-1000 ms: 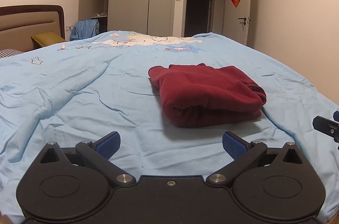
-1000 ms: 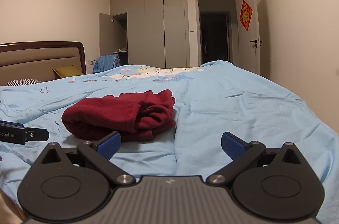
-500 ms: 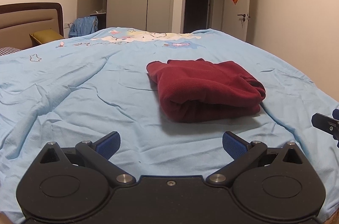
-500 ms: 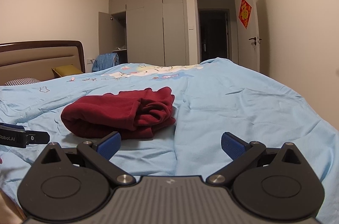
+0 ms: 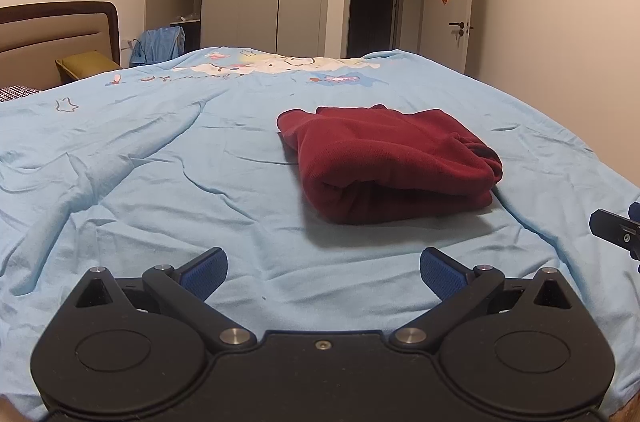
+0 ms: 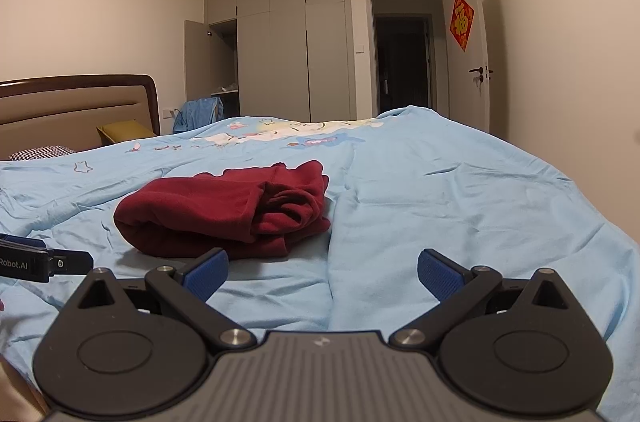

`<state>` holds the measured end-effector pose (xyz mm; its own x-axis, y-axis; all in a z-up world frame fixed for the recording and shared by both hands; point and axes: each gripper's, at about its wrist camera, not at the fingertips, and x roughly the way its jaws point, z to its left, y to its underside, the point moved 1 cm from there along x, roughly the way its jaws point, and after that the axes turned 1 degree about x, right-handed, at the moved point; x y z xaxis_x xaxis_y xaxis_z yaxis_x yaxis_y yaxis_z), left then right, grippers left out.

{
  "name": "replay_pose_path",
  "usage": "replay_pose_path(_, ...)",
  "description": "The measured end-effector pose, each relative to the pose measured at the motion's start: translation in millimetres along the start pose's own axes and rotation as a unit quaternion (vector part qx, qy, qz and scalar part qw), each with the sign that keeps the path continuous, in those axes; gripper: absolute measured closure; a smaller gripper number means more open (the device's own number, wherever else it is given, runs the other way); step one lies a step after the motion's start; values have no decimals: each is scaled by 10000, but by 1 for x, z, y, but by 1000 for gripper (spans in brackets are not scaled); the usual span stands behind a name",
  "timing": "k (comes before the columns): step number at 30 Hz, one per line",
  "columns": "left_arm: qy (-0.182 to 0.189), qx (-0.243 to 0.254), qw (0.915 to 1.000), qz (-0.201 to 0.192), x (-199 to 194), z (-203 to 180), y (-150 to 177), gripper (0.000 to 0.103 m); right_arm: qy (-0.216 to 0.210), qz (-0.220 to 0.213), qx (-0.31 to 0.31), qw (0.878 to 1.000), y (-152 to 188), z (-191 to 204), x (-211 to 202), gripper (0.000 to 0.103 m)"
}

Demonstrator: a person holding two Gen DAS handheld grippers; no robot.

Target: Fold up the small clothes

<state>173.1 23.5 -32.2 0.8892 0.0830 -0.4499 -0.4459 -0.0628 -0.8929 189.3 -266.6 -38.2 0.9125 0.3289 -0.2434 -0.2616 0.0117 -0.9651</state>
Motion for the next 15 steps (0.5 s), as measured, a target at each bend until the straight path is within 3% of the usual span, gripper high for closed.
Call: replay_pose_path(15,-2,-16,10000,8,0,0,0,1,-4,35,0,10000,0,0,2,0)
